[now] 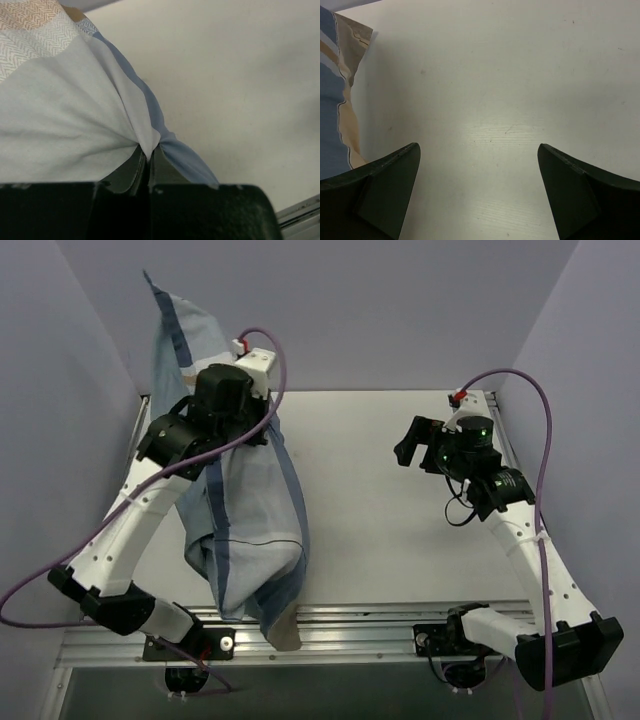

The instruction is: Remove the pillowcase from the pillow

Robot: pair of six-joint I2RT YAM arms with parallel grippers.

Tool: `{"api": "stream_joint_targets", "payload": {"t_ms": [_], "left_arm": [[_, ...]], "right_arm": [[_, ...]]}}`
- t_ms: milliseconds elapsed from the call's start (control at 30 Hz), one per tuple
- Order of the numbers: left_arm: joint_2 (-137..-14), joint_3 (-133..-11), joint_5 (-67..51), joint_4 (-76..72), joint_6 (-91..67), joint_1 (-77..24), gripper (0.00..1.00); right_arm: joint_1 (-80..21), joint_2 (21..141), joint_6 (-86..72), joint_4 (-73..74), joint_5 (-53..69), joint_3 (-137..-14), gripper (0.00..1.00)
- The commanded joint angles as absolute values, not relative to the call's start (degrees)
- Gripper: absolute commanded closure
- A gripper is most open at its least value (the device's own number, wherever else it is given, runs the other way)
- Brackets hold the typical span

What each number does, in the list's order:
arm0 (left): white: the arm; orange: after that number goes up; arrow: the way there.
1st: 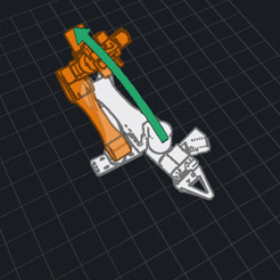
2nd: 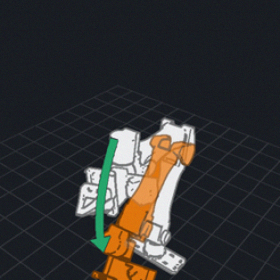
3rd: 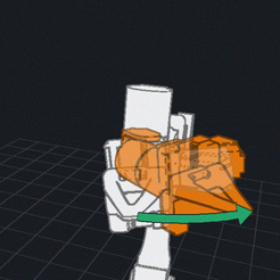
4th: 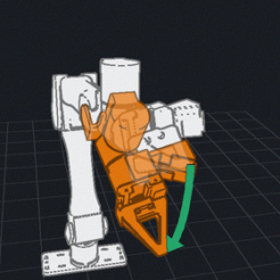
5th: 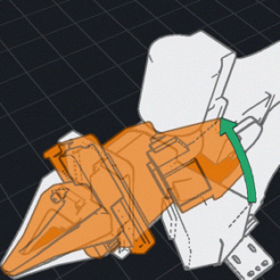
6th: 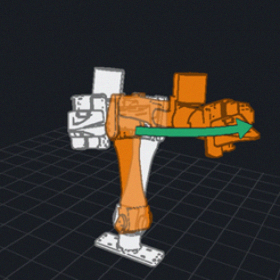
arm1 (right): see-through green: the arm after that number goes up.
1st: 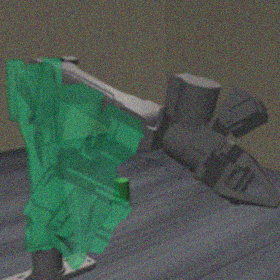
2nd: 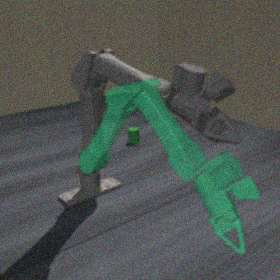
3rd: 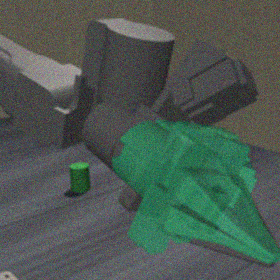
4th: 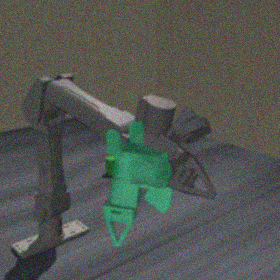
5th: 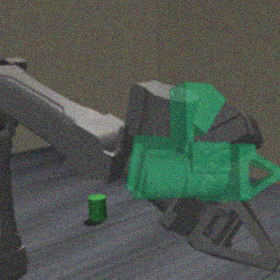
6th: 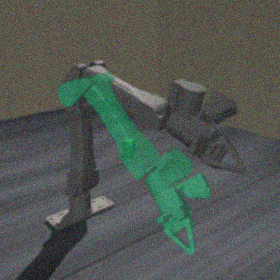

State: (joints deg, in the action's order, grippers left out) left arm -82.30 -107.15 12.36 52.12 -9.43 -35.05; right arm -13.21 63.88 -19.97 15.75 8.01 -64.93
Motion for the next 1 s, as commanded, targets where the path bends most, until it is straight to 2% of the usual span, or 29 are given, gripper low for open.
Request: {"api": "stream_joint_targets", "payload": {"t_ms": [0,200,400,433,467,533,567,700,900,967], "left_arm": [[-93.05,-112.93,11.17,61.15,-4.66,-39.1,0.98],[-107.39,-109.25,5.28,55.92,-6.32,-41.75,0.98],[-115.22,-113.11,0.97,47.04,-8.96,-44.29,0.96],[-115.75,-113.72,0.18,45.72,-9.14,-44.99,0.92],[-116.62,-115.64,0.0,43.88,-9.4,-45.35,0.76],[-117.07,-117.85,0.0,42.37,-10.36,-45.96,0.56],[-116.81,-118.99,0.0,40.8,-10.63,-46.4,0.41],[-112.86,-122.34,-1.83,34.29,-13.18,-46.58,0.17],[-105.13,-122.96,-0.97,28.74,-17.05,-46.41,0.03],[-102.32,-121.65,1.57,28.91,-16.61,-45.97,0.03]], "right_arm": [[-13.62,61.7,-20.57,15.64,9.32,-64.16,0.02],[-13.71,59.86,-20.22,16.87,8.97,-62.93,0.02],[-13.71,57.66,-19.6,18.54,7.03,-62.23,0.01],[-13.62,57.4,-19.6,18.72,6.6,-62.49,0.01],[-13.62,56.78,-19.6,19.33,5.81,-62.75,0.01],[-13.71,56.08,-19.51,19.86,4.58,-63.19,0.0],[-13.71,55.64,-19.51,20.21,4.05,-63.63,0.0],[-13.62,53.26,-19.25,20.13,2.55,-64.16,0.0],[-13.71,52.03,-20.74,17.67,7.11,-63.2,0.0],[-13.89,52.82,-22.05,16.97,9.92,-62.67,0.0]]}}
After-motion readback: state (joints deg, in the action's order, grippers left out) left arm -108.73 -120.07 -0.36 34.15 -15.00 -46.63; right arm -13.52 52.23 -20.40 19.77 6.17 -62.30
